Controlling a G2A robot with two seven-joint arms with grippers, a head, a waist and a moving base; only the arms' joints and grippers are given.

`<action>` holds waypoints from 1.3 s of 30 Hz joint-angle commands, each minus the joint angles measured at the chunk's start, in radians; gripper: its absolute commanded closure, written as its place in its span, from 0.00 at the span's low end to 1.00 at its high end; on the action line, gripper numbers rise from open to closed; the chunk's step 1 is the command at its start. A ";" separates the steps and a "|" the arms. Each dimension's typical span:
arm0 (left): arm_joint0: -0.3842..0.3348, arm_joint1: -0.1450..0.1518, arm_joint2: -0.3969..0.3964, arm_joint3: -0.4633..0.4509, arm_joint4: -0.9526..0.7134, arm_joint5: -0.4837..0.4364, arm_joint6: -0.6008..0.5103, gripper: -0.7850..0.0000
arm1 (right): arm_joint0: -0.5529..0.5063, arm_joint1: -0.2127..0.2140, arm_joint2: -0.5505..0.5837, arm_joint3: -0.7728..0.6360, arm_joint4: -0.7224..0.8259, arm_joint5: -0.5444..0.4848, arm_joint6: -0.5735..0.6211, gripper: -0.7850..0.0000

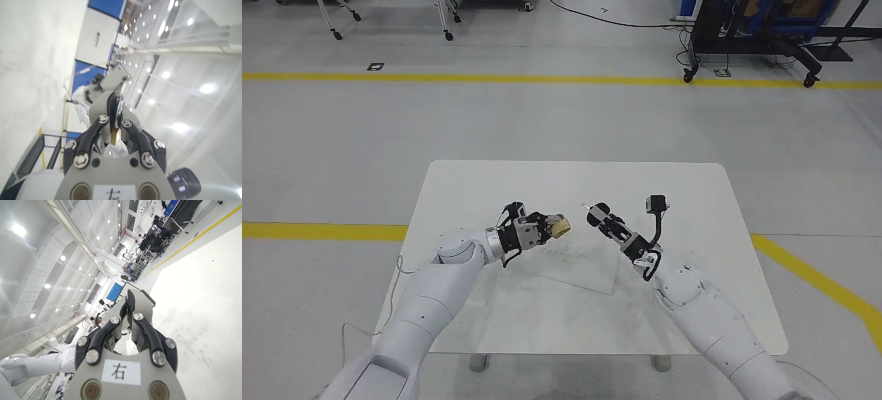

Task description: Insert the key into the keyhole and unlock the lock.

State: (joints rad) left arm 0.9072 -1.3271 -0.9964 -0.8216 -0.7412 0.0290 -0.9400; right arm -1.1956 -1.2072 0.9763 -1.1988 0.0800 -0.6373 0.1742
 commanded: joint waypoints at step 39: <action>0.172 0.033 -0.085 -0.312 0.144 0.110 0.328 1.00 | -0.172 -0.052 -0.063 -0.355 -0.208 0.590 -0.165 1.00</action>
State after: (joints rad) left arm 1.0791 -1.2941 -1.0822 -1.1341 -0.5994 0.1384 -0.6104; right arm -1.3689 -1.2577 0.9149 -1.5559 -0.1277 -0.0478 0.0116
